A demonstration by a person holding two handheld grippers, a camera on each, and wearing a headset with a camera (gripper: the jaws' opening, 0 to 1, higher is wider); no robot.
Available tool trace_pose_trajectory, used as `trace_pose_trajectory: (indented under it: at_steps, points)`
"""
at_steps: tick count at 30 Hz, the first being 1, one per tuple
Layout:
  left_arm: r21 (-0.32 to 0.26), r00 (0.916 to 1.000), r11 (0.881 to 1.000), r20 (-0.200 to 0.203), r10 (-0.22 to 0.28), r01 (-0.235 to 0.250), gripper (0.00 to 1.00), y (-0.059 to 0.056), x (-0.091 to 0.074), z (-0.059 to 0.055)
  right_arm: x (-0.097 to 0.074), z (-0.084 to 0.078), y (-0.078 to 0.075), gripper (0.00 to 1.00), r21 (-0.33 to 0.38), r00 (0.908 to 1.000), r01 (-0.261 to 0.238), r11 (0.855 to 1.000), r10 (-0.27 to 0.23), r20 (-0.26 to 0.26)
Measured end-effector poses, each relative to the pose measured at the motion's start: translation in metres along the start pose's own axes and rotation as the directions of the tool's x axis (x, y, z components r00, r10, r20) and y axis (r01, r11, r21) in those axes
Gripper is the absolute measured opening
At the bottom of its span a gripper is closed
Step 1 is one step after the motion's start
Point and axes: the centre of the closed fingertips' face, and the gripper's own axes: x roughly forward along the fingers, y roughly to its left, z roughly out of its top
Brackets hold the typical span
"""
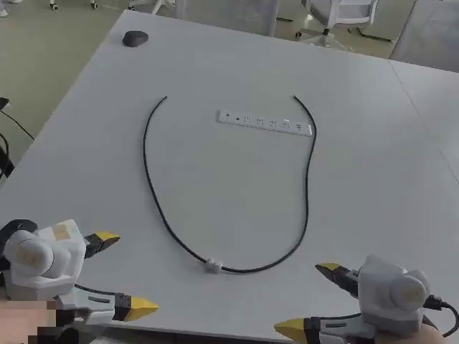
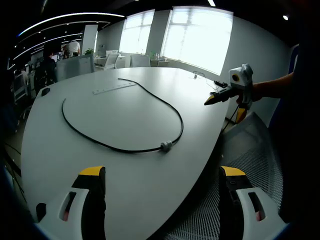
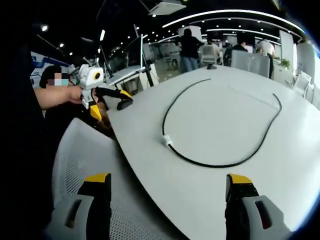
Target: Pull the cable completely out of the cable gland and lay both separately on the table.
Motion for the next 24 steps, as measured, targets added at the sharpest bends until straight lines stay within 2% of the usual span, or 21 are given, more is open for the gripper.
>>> trace_pose_trajectory:
  at_steps: [5, 8, 21, 24]
  points:
    - [-0.001, 1.0000, 1.000, 0.001, 0.001, -0.001, 0.98, -0.002, 0.002, 0.001, 0.003, 0.007, -0.002, 0.96, -0.011, 0.9999, -0.005, 1.000, 0.005, 0.013]
    - [0.013, 1.0000, 1.000, -0.003, 0.004, -0.004, 0.97, -0.002, 0.002, 0.001, 0.006, 0.008, -0.004, 0.95, -0.017, 0.9999, -0.010, 1.000, 0.010, 0.003]
    - [-0.010, 0.9996, 1.000, -0.025, 0.014, -0.014, 0.95, 0.002, 0.002, -0.001, 0.023, 0.018, -0.008, 0.90, -0.061, 0.9994, -0.030, 0.998, 0.029, -0.020]
    - [-0.002, 0.9999, 1.000, -0.014, 0.005, -0.005, 0.93, 0.001, 0.003, 0.001, 0.027, 0.021, -0.009, 0.89, -0.070, 0.9990, -0.036, 0.997, 0.034, -0.028]
